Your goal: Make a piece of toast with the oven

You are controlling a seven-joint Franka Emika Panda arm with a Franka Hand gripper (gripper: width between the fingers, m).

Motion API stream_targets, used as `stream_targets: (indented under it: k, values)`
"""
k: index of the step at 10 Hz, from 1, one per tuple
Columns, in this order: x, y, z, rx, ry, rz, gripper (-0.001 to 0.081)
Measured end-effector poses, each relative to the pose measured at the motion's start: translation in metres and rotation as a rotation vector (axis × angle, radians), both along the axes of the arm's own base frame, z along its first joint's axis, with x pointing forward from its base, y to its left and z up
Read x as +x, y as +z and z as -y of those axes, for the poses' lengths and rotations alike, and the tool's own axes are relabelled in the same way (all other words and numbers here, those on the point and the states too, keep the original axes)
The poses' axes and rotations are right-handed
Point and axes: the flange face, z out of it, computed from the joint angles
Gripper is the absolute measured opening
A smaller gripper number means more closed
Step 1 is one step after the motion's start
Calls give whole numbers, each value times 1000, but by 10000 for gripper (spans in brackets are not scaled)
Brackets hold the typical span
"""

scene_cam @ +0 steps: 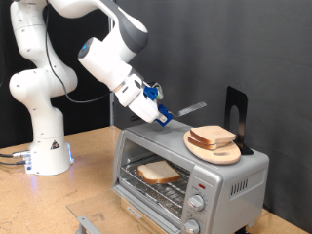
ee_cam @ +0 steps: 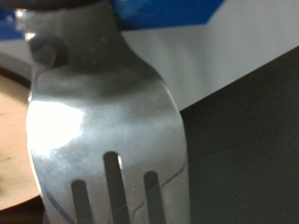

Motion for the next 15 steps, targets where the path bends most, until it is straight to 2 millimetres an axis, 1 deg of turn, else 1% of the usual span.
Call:
stream_targets:
  k: [3,6,7,8,9,10,12,14,15]
  values:
    - [3,-11,-6,1,10,-10,328]
    - [2,-14,-10,1,19,-17,351]
    - [2,-14,-10,3,19,-17,547]
    - [2,-14,-10,4,19,-18,648]
    - [1,-14,-10,5,21,-19,648]
    - [1,-14,-11,8,24,-20,677]
    - [1,-13,-12,17,32,-22,682]
    - [-1,-7,-14,50,49,-25,682]
    - [-1,0,-14,71,56,-22,682]
